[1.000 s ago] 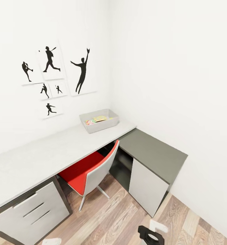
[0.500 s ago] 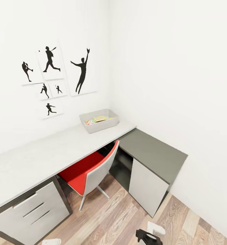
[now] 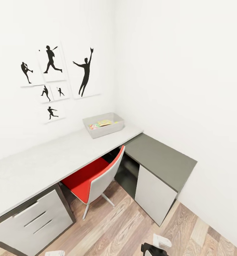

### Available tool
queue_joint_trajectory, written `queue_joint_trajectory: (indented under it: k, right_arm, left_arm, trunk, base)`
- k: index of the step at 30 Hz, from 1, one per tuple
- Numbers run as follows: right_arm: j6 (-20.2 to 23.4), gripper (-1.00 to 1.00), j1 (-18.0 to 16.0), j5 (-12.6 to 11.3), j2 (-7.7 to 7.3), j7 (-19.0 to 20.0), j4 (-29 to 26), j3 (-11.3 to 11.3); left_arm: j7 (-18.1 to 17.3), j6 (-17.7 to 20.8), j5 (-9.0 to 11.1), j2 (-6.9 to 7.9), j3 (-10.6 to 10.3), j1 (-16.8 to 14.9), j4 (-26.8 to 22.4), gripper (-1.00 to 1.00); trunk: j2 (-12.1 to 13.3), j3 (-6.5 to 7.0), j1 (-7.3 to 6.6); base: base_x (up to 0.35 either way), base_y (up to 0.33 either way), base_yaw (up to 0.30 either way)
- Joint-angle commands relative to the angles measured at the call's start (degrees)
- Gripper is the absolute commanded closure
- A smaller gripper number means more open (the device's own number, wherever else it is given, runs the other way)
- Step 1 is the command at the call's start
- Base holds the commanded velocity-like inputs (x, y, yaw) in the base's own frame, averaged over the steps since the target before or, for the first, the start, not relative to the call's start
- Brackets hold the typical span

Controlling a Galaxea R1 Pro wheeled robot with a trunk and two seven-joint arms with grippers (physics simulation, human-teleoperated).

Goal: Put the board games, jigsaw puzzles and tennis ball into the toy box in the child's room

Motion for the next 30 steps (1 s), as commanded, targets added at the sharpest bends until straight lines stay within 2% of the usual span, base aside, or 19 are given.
queue_joint_trajectory:
  k: [1, 11, 17, 30]
  right_arm:
    - [0.4, -1.0, 0.0, -0.2, -0.06, -0.5, -0.1, 0.5]
    - [0.6, -1.0, 0.0, -0.2, -0.09, -0.5, -0.1, 0.7]
    - [0.6, -1.0, 0.0, -0.2, -0.04, -0.5, -0.1, 0.7]
    - [0.4, -1.0, 0.0, -0.3, -0.14, -0.4, -0.1, 0.7]
  left_arm:
    - [0.4, -0.1, 0.3, 0.07, -0.5, 0.0, -0.2, -1.0]
    - [0.3, 1.6, 0.3, -0.02, -0.5, 0.0, -0.3, -1.0]
    - [0.3, 1.7, 0.2, -0.1, -0.5, 0.0, -0.3, -1.0]
    - [0.4, 1.7, 0.3, -0.19, -0.5, 0.1, -0.4, -1.0]
  trunk:
    - [-0.1, -0.12, 0.05]
    - [-0.1, -0.13, 0.05]
    - [-0.1, -0.13, 0.05]
    - [-0.1, -0.11, 0.05]
  base:
    - [0.183, 0.108, -0.001]
    - [0.042, 0.023, 0.0]
    - [0.137, 0.095, 0.0]
    - [0.01, 0.007, 0.045]
